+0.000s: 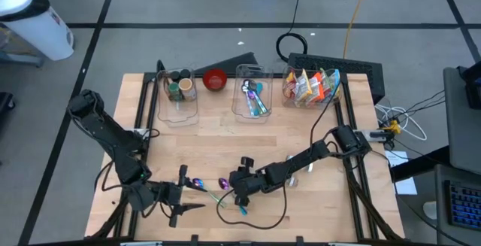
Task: Pick & Place Food Item
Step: Put the right violet spoon into the middle transparent bin
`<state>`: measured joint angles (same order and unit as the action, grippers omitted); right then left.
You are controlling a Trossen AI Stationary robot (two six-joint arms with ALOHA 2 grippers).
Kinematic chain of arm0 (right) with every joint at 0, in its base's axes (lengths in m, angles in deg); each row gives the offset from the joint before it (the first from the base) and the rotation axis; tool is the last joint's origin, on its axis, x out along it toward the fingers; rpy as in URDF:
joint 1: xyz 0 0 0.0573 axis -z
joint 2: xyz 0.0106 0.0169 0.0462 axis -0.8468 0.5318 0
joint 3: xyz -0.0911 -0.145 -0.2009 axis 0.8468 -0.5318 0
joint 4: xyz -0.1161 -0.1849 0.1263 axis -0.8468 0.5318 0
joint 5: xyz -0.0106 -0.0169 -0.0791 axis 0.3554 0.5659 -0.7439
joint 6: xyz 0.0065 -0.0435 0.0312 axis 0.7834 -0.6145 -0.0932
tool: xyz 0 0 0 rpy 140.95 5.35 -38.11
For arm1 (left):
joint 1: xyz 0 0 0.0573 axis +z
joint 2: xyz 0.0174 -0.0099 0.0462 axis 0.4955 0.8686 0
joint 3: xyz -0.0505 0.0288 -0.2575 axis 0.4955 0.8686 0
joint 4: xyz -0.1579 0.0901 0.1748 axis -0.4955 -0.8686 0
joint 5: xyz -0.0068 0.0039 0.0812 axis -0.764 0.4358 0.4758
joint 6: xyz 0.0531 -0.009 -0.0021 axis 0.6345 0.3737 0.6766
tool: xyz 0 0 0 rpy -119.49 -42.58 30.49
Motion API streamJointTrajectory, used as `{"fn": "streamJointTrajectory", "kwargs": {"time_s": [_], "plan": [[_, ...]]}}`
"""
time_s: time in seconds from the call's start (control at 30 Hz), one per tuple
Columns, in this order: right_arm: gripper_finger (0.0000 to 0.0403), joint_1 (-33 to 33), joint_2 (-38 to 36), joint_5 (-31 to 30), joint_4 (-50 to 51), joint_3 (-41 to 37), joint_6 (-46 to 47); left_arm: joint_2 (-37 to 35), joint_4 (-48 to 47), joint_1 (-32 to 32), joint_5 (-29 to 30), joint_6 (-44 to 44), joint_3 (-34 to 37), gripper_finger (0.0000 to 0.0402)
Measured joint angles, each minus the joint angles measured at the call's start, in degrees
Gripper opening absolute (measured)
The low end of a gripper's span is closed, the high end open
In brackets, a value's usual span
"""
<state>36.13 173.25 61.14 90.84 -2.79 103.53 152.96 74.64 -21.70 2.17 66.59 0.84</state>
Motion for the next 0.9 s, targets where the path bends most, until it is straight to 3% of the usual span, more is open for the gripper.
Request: {"fn": "streamJointTrajectory", "kwargs": {"time_s": [0.23,0.5,0.7,0.9], "plan": [[0.0167,0.8,0.0,0.3,-0.6,0.0,-3.2,0.0,-1.4,-0.1,-3.7,-1.5,0.0,0.0209],[0.0167,3.7,0.0,10.6,-5.9,0.0,-5.4,0.0,-3.8,-0.1,-8.0,-2.5,0.0,0.0209],[0.0167,5.3,0.0,10.8,-10.1,0.1,-7.2,0.0,-6.6,-0.1,-9.4,-4.2,0.0,0.0209],[0.0167,6.9,0.4,15.1,-13.5,0.1,-6.9,0.0,-8.5,-0.1,-9.5,-5.2,0.0,0.0209]]}}
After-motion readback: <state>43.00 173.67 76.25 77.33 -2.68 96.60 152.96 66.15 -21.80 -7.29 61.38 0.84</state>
